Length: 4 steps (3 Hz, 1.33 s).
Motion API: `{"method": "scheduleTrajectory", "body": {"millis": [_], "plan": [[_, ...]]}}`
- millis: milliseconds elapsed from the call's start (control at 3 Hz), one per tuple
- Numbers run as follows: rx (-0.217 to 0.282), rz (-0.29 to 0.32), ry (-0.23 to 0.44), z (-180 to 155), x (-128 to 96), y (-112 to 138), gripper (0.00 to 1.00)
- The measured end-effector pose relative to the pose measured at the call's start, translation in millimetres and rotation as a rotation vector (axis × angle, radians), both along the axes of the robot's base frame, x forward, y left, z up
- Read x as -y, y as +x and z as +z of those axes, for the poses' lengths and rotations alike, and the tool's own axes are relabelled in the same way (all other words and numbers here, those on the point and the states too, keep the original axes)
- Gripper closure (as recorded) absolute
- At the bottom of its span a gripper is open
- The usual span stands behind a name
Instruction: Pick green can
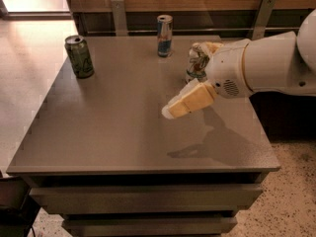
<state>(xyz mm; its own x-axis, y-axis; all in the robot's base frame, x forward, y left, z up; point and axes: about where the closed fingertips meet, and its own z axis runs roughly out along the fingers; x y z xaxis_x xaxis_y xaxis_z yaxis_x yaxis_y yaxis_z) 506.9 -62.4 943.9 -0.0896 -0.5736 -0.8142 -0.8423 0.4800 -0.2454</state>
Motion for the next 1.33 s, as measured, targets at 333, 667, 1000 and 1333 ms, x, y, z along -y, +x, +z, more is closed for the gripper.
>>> {"method": "scheduleTrajectory", "body": {"millis": [333, 667, 1000, 1333], "plan": [[0.0, 0.0, 0.0, 0.1, 0.0, 0.0, 0.0], [0.008, 0.004, -0.007, -1.1, -20.7, 11.0, 0.0], [0.024, -0.007, 0.017, -1.8, -51.9, 21.2, 0.0], [0.04, -0.039, 0.068, -5.3, -81.2, 28.7, 0.0]]}}
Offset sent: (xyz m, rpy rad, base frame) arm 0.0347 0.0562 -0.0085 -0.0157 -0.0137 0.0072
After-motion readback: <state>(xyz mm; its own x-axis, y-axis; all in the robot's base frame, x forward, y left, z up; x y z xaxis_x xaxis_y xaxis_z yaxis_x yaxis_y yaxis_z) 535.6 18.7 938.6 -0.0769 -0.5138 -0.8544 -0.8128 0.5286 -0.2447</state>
